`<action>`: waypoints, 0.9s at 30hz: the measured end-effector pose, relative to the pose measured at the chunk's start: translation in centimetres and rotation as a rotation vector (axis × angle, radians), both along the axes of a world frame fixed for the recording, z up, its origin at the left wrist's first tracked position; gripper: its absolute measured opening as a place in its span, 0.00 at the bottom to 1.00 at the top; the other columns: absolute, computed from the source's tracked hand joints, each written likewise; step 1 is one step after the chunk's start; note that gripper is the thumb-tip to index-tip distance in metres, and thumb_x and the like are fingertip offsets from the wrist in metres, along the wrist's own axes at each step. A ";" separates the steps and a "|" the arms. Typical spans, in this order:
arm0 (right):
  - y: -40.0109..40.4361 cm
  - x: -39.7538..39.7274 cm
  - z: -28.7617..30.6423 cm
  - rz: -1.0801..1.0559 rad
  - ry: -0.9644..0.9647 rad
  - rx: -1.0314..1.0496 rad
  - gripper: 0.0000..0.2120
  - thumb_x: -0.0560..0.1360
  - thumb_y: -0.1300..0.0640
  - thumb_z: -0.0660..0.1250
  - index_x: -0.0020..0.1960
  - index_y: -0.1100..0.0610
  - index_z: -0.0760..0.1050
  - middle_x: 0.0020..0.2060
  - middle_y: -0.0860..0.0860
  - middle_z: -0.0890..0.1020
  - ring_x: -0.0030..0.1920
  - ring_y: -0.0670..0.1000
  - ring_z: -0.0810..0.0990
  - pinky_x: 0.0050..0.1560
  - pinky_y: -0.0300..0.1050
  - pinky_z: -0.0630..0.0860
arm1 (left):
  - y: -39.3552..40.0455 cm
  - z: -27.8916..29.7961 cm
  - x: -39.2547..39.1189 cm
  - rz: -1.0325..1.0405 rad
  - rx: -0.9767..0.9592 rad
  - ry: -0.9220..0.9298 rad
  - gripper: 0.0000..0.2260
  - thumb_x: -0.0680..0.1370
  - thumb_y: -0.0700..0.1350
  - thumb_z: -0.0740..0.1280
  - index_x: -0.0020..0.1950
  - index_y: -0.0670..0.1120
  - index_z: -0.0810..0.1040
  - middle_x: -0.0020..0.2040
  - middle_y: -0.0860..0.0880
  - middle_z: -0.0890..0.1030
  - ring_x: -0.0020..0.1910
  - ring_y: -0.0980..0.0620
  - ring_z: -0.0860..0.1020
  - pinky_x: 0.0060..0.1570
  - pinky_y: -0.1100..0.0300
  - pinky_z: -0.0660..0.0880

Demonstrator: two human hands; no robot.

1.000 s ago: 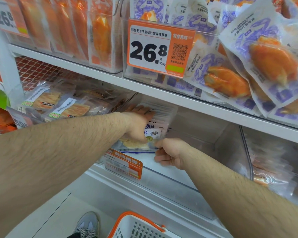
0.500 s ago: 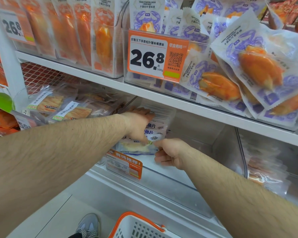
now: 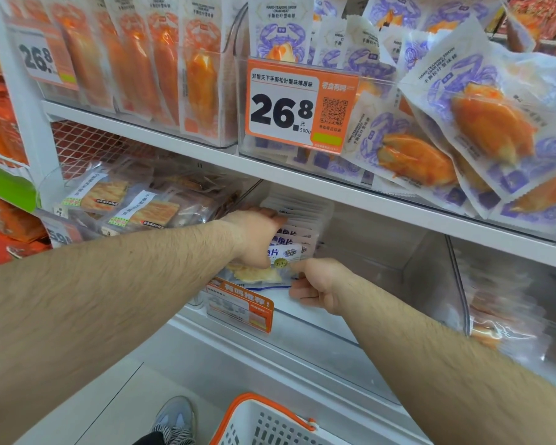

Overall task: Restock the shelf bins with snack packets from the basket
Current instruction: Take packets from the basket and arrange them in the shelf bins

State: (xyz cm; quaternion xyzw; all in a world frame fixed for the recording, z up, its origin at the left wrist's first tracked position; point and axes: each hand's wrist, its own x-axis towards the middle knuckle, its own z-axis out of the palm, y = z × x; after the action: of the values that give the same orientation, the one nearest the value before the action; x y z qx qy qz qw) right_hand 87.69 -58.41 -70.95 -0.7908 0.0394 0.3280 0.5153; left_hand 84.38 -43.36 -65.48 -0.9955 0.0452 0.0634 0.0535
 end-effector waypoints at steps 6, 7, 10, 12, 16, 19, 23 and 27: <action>-0.3 -0.2 0.2 0.012 0.008 -0.002 0.04 0.76 0.59 0.70 0.45 0.58 0.75 0.40 0.55 0.74 0.39 0.53 0.74 0.35 0.41 0.71 | 0.1 0.0 0.1 -0.014 -0.016 -0.020 0.31 0.73 0.57 0.71 0.72 0.50 0.65 0.64 0.48 0.76 0.59 0.47 0.77 0.58 0.51 0.77; -0.2 -0.3 0.3 0.015 0.004 0.002 0.04 0.76 0.59 0.69 0.45 0.58 0.75 0.41 0.56 0.75 0.41 0.53 0.75 0.37 0.42 0.71 | 0.1 0.0 0.1 -0.015 -0.014 -0.029 0.31 0.73 0.57 0.71 0.72 0.50 0.66 0.64 0.48 0.76 0.59 0.47 0.77 0.57 0.50 0.77; 0.3 -0.3 0.4 0.023 -0.020 0.007 0.05 0.78 0.57 0.67 0.45 0.58 0.76 0.42 0.56 0.78 0.42 0.54 0.78 0.40 0.44 0.74 | 0.4 0.0 0.0 -0.035 0.011 -0.095 0.32 0.72 0.56 0.70 0.73 0.49 0.65 0.67 0.47 0.72 0.63 0.46 0.74 0.60 0.49 0.76; 1.0 -0.3 0.5 0.041 -0.014 0.004 0.07 0.78 0.57 0.67 0.42 0.58 0.76 0.40 0.56 0.78 0.39 0.53 0.77 0.38 0.42 0.74 | 0.5 0.0 -0.2 -0.056 0.059 -0.139 0.32 0.72 0.56 0.70 0.73 0.49 0.65 0.67 0.46 0.70 0.65 0.45 0.72 0.61 0.48 0.74; 2.0 -0.6 0.3 0.040 0.005 0.026 0.09 0.78 0.59 0.66 0.38 0.57 0.74 0.34 0.53 0.75 0.33 0.51 0.72 0.34 0.40 0.68 | 0.7 -0.3 -0.5 -0.082 0.143 -0.185 0.32 0.73 0.58 0.70 0.73 0.49 0.65 0.66 0.45 0.70 0.66 0.44 0.71 0.62 0.49 0.73; 1.9 -0.8 0.1 0.031 0.014 0.025 0.09 0.79 0.55 0.66 0.42 0.56 0.72 0.36 0.54 0.74 0.36 0.52 0.72 0.35 0.41 0.69 | 0.9 -0.5 -0.6 -0.082 0.141 -0.179 0.33 0.73 0.60 0.70 0.73 0.50 0.65 0.66 0.45 0.70 0.65 0.45 0.71 0.62 0.49 0.73; 1.2 -0.8 0.2 0.029 0.000 -0.006 0.08 0.79 0.53 0.66 0.46 0.57 0.73 0.40 0.56 0.78 0.38 0.53 0.77 0.38 0.42 0.73 | 0.8 -0.6 -0.7 -0.073 0.133 -0.145 0.36 0.72 0.61 0.69 0.75 0.50 0.62 0.68 0.45 0.69 0.67 0.45 0.70 0.63 0.49 0.71; 1.0 -0.9 0.6 0.042 -0.005 -0.021 0.08 0.80 0.55 0.65 0.43 0.57 0.73 0.40 0.56 0.77 0.38 0.52 0.76 0.37 0.41 0.74 | 0.5 -0.3 -0.9 -0.071 0.103 -0.146 0.36 0.71 0.62 0.69 0.75 0.50 0.62 0.68 0.45 0.68 0.67 0.45 0.69 0.64 0.49 0.71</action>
State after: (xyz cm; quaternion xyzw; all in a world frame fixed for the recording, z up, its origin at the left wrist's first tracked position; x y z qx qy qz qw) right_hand 86.75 -57.44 -70.38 -0.7975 0.0249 0.3365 0.5001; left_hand 83.49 -42.82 -65.77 -0.9912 0.0732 -0.0091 0.1103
